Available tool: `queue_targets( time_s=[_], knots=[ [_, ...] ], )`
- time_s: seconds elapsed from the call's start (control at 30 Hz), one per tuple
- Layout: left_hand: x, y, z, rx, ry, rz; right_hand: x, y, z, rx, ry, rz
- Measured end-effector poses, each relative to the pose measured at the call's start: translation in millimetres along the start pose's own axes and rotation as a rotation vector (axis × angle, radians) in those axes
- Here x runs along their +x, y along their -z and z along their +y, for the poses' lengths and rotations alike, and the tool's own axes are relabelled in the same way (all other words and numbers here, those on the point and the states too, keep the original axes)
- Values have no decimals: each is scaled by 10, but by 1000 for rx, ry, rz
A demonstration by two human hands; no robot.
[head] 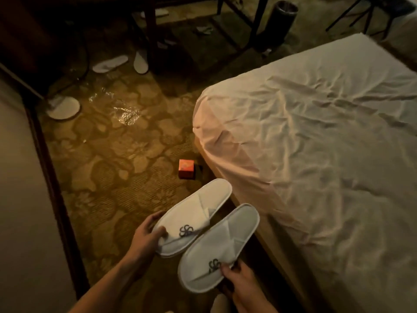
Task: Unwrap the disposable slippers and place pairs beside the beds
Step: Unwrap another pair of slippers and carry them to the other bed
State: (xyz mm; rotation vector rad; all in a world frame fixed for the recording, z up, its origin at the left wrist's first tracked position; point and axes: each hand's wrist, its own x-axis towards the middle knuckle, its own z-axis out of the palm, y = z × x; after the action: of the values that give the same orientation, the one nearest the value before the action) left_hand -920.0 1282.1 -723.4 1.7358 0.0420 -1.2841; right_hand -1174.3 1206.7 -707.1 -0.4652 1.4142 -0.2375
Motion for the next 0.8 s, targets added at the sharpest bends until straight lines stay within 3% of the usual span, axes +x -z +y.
queue_targets(
  time_s=[0.2, 0.43, 0.53, 0.67, 0.8],
  knots=[
    [1730, -17, -758, 59, -72, -14, 2035, -99, 442, -142, 0, -25],
    [3366, -172, -1886, 35, -58, 63, 3760, 4, 1157, -178, -148, -13],
    [3720, -245, -2159, 68, -52, 81, 4171, -2, 1395, -148, -179, 16],
    [3823, -260, -2450, 212, -171, 95, 4400, -47, 1577, -183, -236, 64],
    [3825, -226, -2523, 384, -212, 112, 4455, -94, 1650, -279, -192, 121]
  ],
)
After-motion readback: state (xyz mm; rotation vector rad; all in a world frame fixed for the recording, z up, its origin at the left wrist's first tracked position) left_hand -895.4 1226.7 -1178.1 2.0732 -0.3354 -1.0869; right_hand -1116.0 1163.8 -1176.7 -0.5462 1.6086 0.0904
